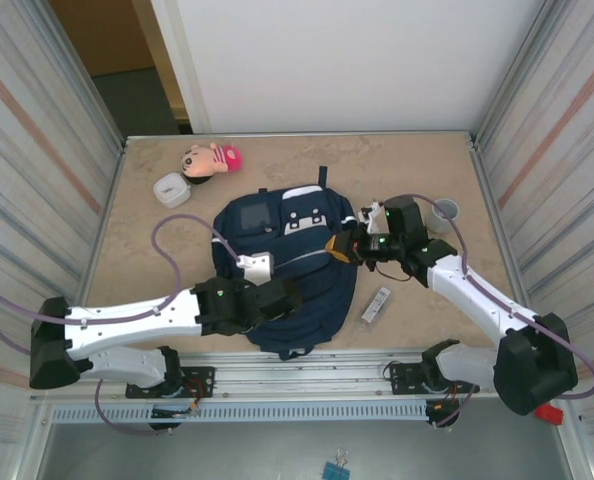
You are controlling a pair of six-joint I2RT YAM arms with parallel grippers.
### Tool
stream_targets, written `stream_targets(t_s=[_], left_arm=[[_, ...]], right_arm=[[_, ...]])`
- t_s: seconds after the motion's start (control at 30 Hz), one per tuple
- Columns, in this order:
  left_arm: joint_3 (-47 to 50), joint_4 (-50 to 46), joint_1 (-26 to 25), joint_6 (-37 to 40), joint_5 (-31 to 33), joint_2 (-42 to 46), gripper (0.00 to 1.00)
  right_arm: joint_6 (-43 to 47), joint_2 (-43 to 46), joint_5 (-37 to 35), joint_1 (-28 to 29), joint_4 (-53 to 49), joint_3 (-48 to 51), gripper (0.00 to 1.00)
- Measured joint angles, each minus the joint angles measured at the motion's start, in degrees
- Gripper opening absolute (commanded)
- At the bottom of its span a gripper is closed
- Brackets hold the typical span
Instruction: Pack the student bag
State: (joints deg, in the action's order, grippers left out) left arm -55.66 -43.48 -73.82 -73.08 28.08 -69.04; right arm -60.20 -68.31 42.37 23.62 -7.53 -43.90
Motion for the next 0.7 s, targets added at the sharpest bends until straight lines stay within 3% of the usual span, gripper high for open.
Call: stream_targets(t_s=[0.13, 0.3, 0.37, 0.57, 0.7], left_arm=[[2.0, 0.9, 0.0, 1.3, 0.4, 2.6, 0.0], [3.8, 3.6, 0.0, 3.5, 0.6, 3.7, 0.0], [4.3, 4.7, 0.0, 4.7, 0.6, 3.7, 0.0], [4.8, 9.2, 0.0, 7.8, 0.2, 3.5, 0.0], [4.9, 10.9, 0.0, 9.0, 0.1, 3.4, 0.0]], right_arm=[[2.4, -2.2, 3.7, -3.1, -1.9, -1.7, 0.03], [2.5, -2.6, 3.9, -2.3, -2.4, -2.7, 0.38], [1.6, -2.0, 2.4, -0.6, -1.5, -2.7, 0.44], [-4.6, 1.1, -4.3, 7.6, 5.1, 0.2, 0.47], [-7.3, 1.3, -7.0, 9.9, 6.9, 1.5, 0.37]])
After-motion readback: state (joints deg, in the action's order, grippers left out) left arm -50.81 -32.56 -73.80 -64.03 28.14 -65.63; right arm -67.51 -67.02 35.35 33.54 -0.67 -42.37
